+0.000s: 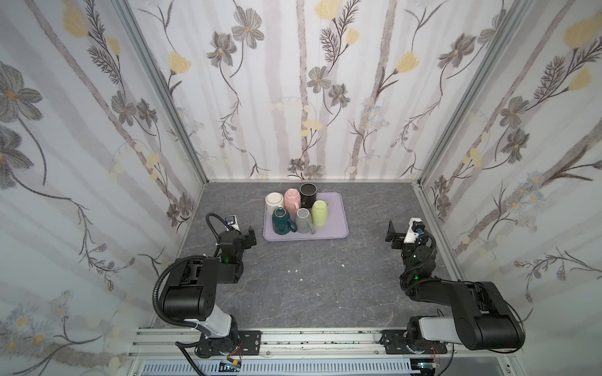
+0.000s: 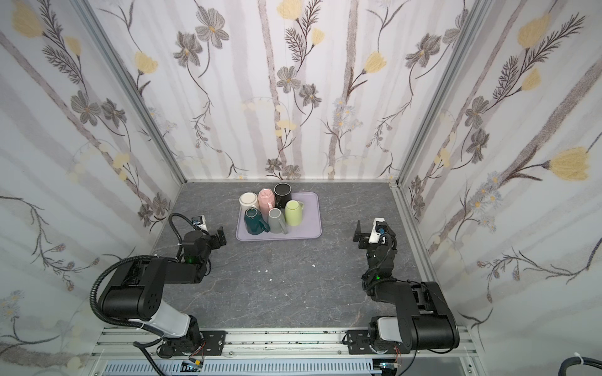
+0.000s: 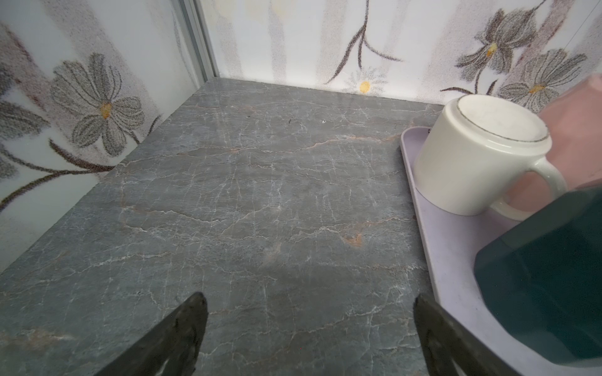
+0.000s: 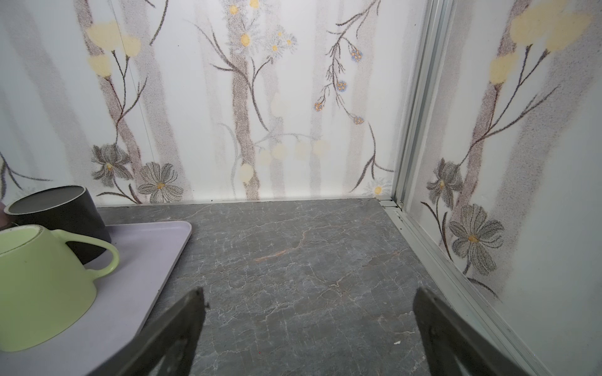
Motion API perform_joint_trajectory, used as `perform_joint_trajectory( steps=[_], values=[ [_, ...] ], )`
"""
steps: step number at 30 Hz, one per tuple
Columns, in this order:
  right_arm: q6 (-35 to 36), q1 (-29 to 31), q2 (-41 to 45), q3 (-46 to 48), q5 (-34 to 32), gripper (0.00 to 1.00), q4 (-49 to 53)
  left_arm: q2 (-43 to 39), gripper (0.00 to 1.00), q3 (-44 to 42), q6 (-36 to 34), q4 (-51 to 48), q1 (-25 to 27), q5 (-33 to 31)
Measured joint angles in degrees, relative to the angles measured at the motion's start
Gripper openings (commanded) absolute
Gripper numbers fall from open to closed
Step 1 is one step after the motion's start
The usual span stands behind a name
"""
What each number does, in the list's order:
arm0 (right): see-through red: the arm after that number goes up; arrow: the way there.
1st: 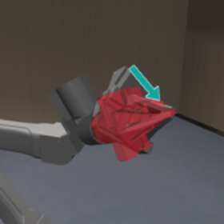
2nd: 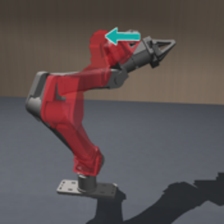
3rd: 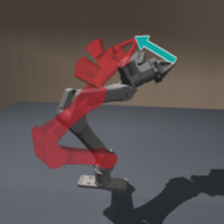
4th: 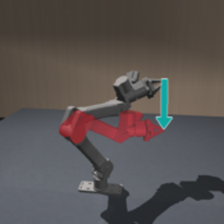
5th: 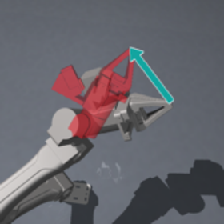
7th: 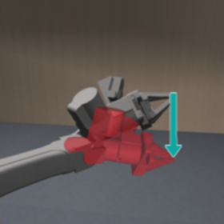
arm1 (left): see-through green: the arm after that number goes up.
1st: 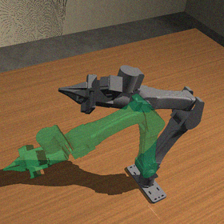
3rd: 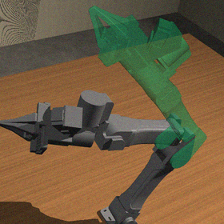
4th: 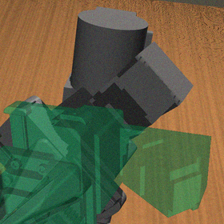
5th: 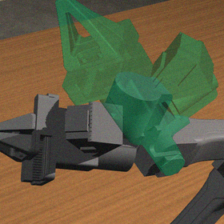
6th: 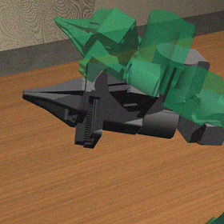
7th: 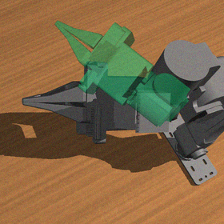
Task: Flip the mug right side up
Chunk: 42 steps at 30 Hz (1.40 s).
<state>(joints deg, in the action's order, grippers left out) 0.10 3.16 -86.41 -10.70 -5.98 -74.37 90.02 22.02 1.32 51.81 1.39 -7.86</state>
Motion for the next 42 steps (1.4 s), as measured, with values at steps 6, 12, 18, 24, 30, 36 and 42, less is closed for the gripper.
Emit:
perform_joint_trajectory(
  steps=[6,12,18,24,30,36,42],
  values=[
    [-0.33,-1.64,-0.02,-0.96,1.09,1.0,0.44,0.0,1.0,0.0,0.02,0.0,-0.22,0.15],
    [-1.81,-0.9,6.91,-2.95,-3.43,1.0,7.74,-0.5,1.0,0.04,0.0,-0.44,0.2,-0.33],
    [-3.78,-0.17,13.0,-6.38,-7.96,1.0,17.11,-8.28,1.0,5.44,1.4,-11.56,1.95,-7.5],
    [-7.43,1.18,17.11,-11.43,-4.0,1.0,26.14,-16.33,1.0,8.44,6.97,-25.66,3.76,-14.88],
    [-11.76,8.39,15.85,-21.7,3.89,1.0,39.67,-23.61,1.0,12.26,14.56,-38.73,6.91,-16.02],
    [-11.98,19.87,9.22,-34.38,8.13,0.99,55.93,-24.17,1.0,13.0,18.05,-48.48,10.69,-12.31],
    [-9.57,29.05,-1.42,-47.1,9.33,0.91,70.9,-26.32,1.0,9.94,19.65,-50.84,13.77,-6.97]
  ],
)
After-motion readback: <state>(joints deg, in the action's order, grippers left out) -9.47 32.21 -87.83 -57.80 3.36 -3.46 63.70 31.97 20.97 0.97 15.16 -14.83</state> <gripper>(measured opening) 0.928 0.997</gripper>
